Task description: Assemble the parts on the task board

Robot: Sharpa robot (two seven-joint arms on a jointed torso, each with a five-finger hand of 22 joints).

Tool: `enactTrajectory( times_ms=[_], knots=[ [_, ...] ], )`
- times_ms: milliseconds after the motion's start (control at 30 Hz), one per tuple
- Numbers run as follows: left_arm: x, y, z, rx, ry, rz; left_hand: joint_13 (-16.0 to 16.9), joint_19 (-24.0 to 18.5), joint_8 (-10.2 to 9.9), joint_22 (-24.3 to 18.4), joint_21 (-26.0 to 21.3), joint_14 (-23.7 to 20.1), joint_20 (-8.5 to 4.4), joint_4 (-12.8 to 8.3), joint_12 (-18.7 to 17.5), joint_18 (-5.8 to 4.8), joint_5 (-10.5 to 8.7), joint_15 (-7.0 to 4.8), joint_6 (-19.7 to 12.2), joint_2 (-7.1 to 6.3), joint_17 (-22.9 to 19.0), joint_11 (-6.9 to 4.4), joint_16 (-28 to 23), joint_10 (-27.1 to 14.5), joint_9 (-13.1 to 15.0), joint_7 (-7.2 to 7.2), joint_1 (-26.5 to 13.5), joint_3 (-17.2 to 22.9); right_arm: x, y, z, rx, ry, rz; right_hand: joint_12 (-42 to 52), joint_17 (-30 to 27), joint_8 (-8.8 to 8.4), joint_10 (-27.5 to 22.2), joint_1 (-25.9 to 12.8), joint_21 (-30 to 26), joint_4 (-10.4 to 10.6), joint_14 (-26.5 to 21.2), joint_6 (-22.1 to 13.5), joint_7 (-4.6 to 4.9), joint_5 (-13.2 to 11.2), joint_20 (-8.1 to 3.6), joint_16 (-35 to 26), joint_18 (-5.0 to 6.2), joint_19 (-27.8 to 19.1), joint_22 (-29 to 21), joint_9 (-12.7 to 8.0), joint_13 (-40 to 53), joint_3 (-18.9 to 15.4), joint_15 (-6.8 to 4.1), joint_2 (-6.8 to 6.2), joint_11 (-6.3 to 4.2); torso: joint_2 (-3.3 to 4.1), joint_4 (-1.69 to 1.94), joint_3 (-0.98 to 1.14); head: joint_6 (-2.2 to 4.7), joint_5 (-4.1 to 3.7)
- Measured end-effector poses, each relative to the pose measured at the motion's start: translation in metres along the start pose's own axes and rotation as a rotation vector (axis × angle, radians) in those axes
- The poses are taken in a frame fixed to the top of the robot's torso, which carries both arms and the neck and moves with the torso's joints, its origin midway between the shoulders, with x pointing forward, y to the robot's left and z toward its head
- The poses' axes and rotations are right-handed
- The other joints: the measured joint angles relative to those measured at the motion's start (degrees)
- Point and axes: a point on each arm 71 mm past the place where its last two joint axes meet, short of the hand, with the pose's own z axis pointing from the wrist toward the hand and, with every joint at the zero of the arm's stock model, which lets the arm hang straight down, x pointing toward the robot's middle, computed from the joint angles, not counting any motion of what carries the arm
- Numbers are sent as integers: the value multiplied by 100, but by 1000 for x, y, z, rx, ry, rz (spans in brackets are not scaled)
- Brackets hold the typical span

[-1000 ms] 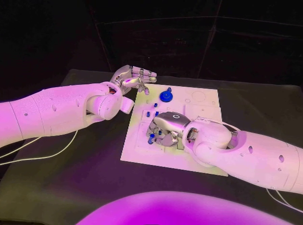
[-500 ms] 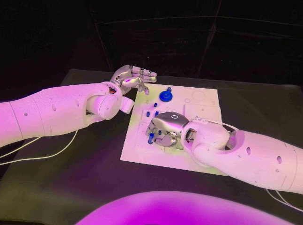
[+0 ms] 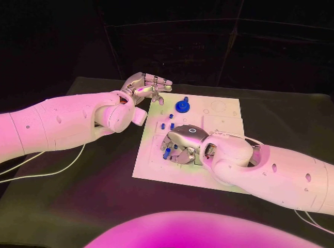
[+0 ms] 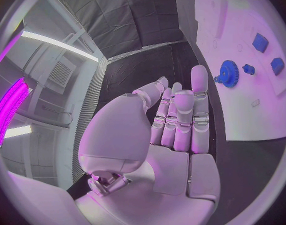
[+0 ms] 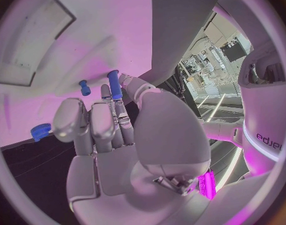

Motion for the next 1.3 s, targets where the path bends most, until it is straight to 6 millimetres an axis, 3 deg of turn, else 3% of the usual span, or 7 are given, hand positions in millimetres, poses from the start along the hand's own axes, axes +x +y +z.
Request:
enactTrajectory(
  times_ms=[400, 833, 933, 1100, 1133, 1300],
  knots=[
    [-1, 0, 0, -4, -1, 0, 0, 0, 0, -6, 0, 0, 0, 0, 0, 0, 0, 0, 0, 29, 1, 0, 0, 0, 0, 0, 30, 0, -1, 3, -6, -12, -12, 17, 96, -2, 0, 150, -22, 0, 13, 0, -20, -20, 45, 0, 0, 0, 0, 50, 7, 26, -44, 0, 22, -56, 0, 0, 2, 2, 3],
    [-1, 1, 0, -7, -2, 0, 0, 0, 0, -5, 0, 0, 0, -1, -1, 0, 0, 0, 0, 29, 1, 0, 0, 0, 1, 0, 30, 1, -1, 3, -8, -9, -22, 29, 84, -20, 0, 98, 3, 0, 12, 0, -59, -19, 65, 0, 0, 0, 0, 8, 7, 8, -75, 0, 47, -20, 0, 0, 2, -1, -12],
    [-1, 1, -1, -8, -3, 1, 0, 0, 0, -5, 0, 0, 0, -1, -1, 0, 0, 0, 0, 29, 1, 0, 0, 0, 1, 0, 30, 1, -2, -2, -10, 4, -32, 30, -13, -153, 0, -101, 26, -128, 3, -2, -90, 12, 65, 11, -75, 1, -79, -206, 6, -16, -84, 2, 71, 15, 0, -1, 2, 4, -20],
    [-2, 1, -1, -10, -4, 1, 0, 0, 0, -5, 0, 0, 0, -1, -1, 0, 0, 0, 0, 29, -11, 0, 0, 0, 1, 0, 30, 1, -4, -8, -17, 27, -55, 31, -86, -577, 0, -484, 32, -444, -39, -127, -205, 65, 65, 53, -379, 24, -365, -745, 6, -20, -188, 120, 77, 79, 0, -4, 3, 19, -47],
    [-2, 1, -1, -11, -4, 1, 0, 0, 0, -5, 0, 0, 0, -1, -1, 0, 0, 0, 0, 29, -11, 0, 0, 0, 1, 0, 30, 1, -5, -10, -19, 32, -62, 31, -93, -643, 0, -550, 32, -503, -32, -168, -255, 65, 65, 68, -424, 93, -409, -837, 6, -19, -244, 120, 77, 90, -1, -4, 3, 25, -59],
    [-3, 1, -1, -13, -5, 1, 0, 0, 0, -5, 0, 0, 0, -1, -1, 0, 0, 0, 0, 29, -11, 0, 0, 0, 1, 0, 30, 1, -13, -14, -29, 46, -95, 28, -77, -779, 0, -697, 32, -628, 8, -196, -373, 60, 65, 71, -499, 93, -482, -1049, 6, -4, -482, 110, 77, 82, -2, -4, 1, 45, -93]
  ],
)
